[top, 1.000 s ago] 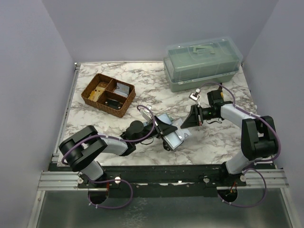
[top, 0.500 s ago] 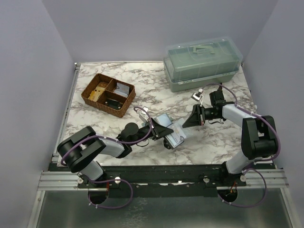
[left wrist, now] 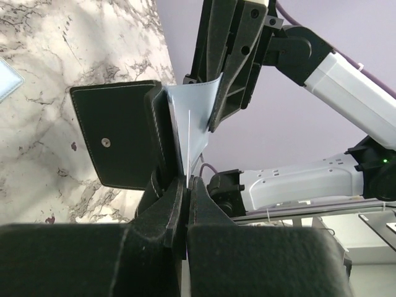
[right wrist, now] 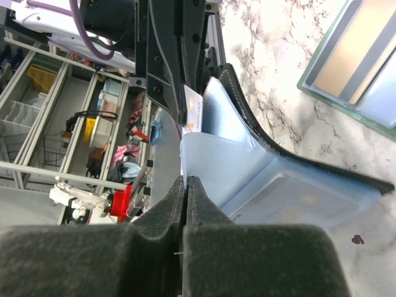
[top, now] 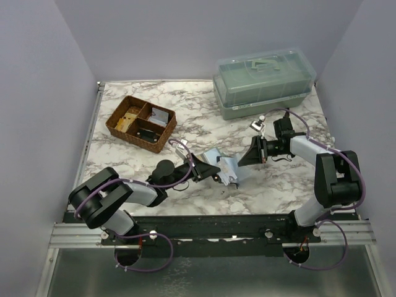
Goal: Take the credit cards out of the card holder
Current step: Remove the credit card from the card holder.
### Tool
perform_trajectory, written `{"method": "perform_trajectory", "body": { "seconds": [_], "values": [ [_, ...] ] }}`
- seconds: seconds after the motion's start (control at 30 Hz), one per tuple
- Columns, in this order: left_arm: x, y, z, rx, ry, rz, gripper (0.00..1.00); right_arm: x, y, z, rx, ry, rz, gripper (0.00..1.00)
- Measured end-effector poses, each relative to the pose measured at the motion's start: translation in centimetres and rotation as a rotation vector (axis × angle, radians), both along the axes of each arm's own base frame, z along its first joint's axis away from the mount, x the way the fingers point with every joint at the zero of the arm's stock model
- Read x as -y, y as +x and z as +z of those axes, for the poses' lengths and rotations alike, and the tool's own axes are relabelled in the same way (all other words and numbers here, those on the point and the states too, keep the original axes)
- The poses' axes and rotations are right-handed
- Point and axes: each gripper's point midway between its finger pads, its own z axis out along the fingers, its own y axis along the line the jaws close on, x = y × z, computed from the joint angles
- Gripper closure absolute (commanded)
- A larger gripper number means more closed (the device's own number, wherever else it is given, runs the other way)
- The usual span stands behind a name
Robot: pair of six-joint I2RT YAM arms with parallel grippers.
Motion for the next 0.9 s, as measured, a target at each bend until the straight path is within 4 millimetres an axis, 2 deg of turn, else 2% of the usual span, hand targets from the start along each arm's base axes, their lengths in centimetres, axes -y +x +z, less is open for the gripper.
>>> {"method": "perform_trajectory", "body": {
  "seconds": [0.37, 0.63, 0.8, 0.9],
  "values": [
    [-2.1, 0.8, 1.7, 0.030, -0.031, 0.042, 1.00, 0.2, 0.5, -1.2, 0.049, -0.087, -0.028, 1.00],
    [-4.6, 2.2, 2.6, 0.019, 0.002, 0.111, 1.00, 0.5, 0.8, -1.6, 0.112, -0.145, -0.044, 1.00],
    [-7.4, 4.2, 2.8, -0.012, 0.078, 0.208, 1.00, 0.7, 1.0, -1.7, 0.151, -0.181, -0.049, 1.00],
    [-10.4, 6.7, 3.4, -0.035, 0.102, 0.314, 1.00, 0.8, 1.0, -1.7, 0.170, -0.196, -0.051, 1.00]
  ]
}}
